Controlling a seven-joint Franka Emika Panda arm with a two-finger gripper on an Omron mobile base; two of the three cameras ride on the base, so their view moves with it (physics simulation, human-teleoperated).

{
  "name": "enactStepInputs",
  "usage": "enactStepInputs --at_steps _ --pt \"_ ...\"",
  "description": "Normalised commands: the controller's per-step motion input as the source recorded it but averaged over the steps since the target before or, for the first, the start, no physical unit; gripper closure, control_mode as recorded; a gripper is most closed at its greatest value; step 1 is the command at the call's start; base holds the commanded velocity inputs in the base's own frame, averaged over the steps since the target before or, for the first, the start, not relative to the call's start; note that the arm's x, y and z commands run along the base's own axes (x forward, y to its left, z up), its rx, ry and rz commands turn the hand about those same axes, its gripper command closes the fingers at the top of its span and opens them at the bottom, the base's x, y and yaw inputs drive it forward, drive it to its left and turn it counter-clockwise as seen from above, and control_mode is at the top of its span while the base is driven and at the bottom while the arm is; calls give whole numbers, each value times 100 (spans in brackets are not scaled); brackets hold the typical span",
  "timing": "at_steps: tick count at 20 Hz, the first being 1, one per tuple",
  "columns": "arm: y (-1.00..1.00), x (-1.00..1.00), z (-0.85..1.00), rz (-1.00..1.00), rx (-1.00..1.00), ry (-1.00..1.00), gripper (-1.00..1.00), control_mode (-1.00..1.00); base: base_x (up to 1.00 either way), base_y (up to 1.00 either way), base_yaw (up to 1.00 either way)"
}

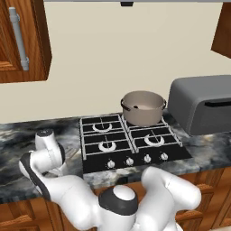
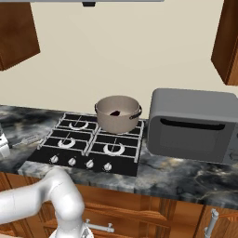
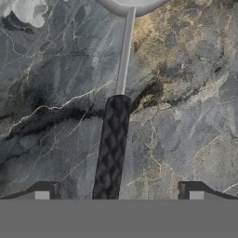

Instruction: Put the lemon wedge and eggplant in the pot. Retrieve the spatula and lightly stir the vegetables in the pot.

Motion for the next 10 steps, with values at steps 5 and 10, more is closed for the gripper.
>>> enactStepInputs --at_steps 5,10 --pt "25 12 0 0 0 17 -100 -100 0 0 0" --pt "13 3 -23 0 0 7 -100 -100 0 0 0"
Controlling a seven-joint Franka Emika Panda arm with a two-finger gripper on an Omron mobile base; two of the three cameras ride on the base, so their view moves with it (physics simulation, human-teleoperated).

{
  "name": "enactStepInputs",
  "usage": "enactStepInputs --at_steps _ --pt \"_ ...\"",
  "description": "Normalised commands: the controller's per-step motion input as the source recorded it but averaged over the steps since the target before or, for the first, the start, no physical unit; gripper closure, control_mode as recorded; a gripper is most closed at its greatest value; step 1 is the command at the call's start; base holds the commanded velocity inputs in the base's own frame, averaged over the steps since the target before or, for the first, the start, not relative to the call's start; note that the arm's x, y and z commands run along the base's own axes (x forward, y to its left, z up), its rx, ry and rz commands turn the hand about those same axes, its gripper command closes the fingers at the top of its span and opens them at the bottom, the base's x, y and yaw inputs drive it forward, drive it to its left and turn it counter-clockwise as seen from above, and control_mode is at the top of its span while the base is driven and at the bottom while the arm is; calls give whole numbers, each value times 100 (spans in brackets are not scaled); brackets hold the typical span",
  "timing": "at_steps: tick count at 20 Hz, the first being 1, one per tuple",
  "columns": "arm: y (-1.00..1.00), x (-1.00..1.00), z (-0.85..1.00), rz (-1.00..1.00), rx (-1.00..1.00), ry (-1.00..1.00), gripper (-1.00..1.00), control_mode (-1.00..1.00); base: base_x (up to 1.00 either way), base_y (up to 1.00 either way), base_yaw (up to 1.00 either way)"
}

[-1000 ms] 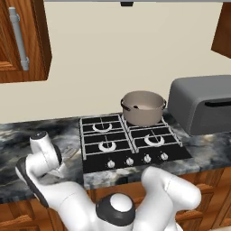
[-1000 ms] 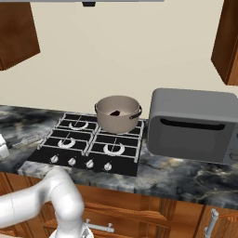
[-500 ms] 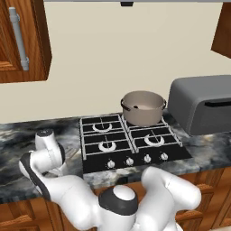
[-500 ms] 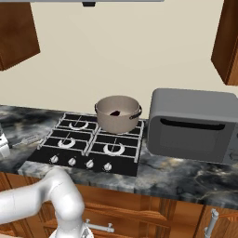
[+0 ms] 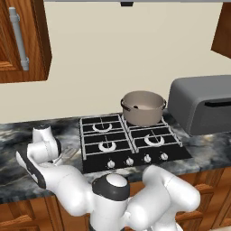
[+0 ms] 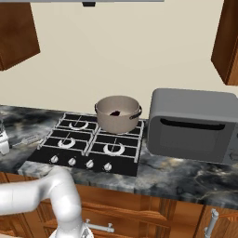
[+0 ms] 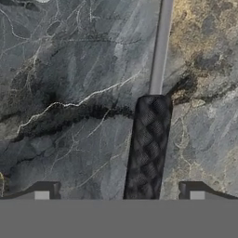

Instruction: Put the lemon wedge and eggplant in the pot. Retrieve the spatula and lightly stir the vegetables in the pot.

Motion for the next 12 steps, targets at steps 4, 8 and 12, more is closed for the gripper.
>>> enactStepInputs --at_steps 4,8,12 --pt "3 0 -54 0 0 0 -100 -100 0 0 0" --pt "3 -1 -59 0 0 0 100 -100 0 0 0" --pt "-1 -9 -61 0 0 0 100 -100 0 0 0"
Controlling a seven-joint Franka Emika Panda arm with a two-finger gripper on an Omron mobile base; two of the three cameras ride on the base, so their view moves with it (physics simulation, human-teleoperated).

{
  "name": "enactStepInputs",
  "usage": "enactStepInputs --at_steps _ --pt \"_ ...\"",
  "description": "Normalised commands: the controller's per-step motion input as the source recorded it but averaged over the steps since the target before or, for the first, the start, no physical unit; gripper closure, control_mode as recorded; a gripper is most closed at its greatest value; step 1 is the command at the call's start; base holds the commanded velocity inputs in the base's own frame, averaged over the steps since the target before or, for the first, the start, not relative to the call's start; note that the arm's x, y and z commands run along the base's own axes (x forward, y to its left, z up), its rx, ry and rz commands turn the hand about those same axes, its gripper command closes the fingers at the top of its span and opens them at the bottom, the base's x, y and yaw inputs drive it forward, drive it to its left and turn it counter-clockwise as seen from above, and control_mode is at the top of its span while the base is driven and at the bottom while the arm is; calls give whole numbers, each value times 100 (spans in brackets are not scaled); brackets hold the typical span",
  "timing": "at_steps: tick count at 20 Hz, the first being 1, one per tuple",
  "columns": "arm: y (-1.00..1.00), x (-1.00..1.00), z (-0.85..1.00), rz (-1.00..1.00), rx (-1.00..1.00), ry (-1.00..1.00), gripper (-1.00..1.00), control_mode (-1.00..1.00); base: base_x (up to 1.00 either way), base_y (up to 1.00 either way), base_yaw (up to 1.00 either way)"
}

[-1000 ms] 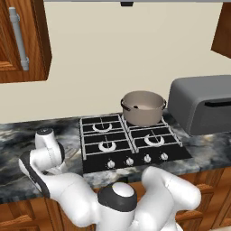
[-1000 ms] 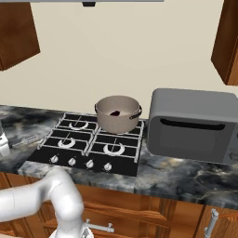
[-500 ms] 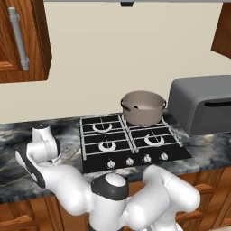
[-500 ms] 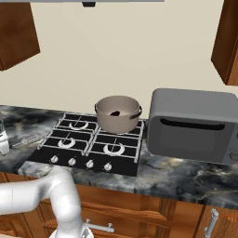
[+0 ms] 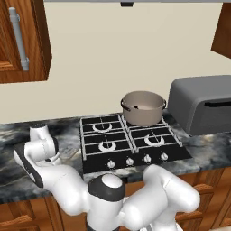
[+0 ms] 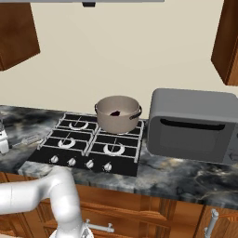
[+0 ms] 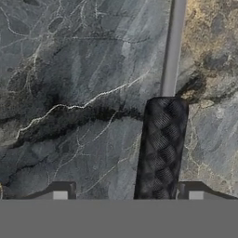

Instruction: Put the lemon wedge and eggplant in the pot. Retrieve the spatula and lightly stir the vegetables in the pot.

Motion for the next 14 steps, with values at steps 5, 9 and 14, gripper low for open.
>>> enactStepInputs --at_steps 5,9,14 --pt "-9 -12 -40 0 0 0 100 -100 0 0 0" --pt "-23 -40 -9 -1 0 -1 100 -100 0 0 0" --pt "-43 -31 12 -6 0 -1 100 -100 0 0 0"
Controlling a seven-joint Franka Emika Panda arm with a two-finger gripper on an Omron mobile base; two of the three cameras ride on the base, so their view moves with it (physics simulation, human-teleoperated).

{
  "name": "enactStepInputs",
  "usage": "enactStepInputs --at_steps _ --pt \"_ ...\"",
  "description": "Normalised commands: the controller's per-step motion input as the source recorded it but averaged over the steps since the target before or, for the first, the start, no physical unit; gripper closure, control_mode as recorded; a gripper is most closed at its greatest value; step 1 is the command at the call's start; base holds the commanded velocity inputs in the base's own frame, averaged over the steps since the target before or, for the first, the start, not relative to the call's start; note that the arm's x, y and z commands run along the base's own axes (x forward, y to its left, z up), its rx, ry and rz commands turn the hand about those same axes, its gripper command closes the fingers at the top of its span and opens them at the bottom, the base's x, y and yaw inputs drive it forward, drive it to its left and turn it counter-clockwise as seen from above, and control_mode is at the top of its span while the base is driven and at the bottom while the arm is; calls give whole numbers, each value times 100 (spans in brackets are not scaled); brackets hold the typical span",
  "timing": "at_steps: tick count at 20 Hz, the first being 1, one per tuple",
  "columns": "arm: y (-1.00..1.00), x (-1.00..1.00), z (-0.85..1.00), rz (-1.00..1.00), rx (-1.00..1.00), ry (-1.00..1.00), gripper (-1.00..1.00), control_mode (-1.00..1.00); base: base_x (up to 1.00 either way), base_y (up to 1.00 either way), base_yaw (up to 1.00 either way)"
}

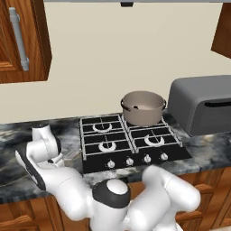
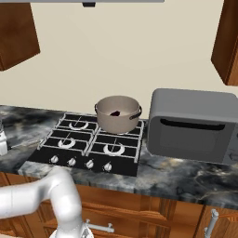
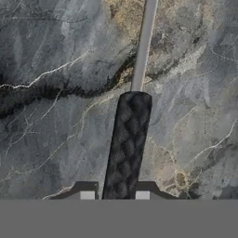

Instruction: Put the lemon wedge and eggplant in the pot. Retrieve the spatula and lightly stir the vegetables in the pot.

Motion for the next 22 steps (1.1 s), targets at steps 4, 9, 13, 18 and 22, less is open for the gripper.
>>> enactStepInputs --at_steps 4,9,13,18,22 --pt "-52 -27 70 -6 5 0 100 -100 0 0 0" --pt "-60 -46 70 0 1 0 100 -100 0 0 0" --pt "-68 -41 67 -2 0 0 100 -100 0 0 0" --pt "-68 -16 65 -15 0 3 100 -100 0 0 0" --pt "-54 1 79 -30 5 5 100 -100 0 0 0"
